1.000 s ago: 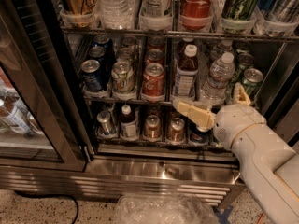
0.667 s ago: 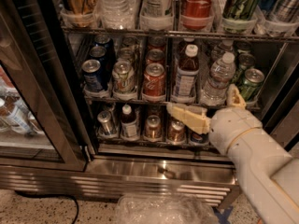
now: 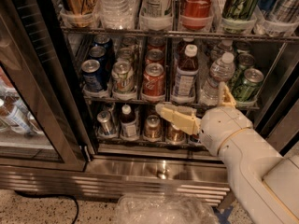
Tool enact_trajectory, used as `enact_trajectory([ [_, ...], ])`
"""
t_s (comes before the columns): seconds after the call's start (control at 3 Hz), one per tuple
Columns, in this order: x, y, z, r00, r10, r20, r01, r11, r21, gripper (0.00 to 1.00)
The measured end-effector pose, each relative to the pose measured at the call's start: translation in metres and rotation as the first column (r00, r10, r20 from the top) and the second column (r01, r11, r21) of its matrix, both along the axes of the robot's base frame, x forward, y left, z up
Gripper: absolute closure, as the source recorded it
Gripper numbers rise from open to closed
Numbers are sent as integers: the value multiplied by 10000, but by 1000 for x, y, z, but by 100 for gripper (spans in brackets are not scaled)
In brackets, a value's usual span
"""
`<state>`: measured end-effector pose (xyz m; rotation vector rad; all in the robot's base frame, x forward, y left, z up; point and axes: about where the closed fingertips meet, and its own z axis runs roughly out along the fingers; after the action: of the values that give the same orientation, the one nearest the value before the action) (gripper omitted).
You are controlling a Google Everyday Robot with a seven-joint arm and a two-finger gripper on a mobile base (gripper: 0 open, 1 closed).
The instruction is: Pick blue plastic bottle from middle shelf of fridge
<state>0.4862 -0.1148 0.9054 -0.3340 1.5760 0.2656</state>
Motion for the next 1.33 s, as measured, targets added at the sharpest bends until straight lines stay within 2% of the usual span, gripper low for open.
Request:
enact_trajectory([
  [0.33,8,1,-4,9998,-159,-105,161,9998,142,0],
  [0.67,17,30,-13,9995,-8,-310,41,9943,1065,0],
  [1.0,27,12,-27,9960,-616,-641,718,9827,1705,0],
  [1.33,35,12,-29,9935,-1043,-464,1095,9857,1278,0],
])
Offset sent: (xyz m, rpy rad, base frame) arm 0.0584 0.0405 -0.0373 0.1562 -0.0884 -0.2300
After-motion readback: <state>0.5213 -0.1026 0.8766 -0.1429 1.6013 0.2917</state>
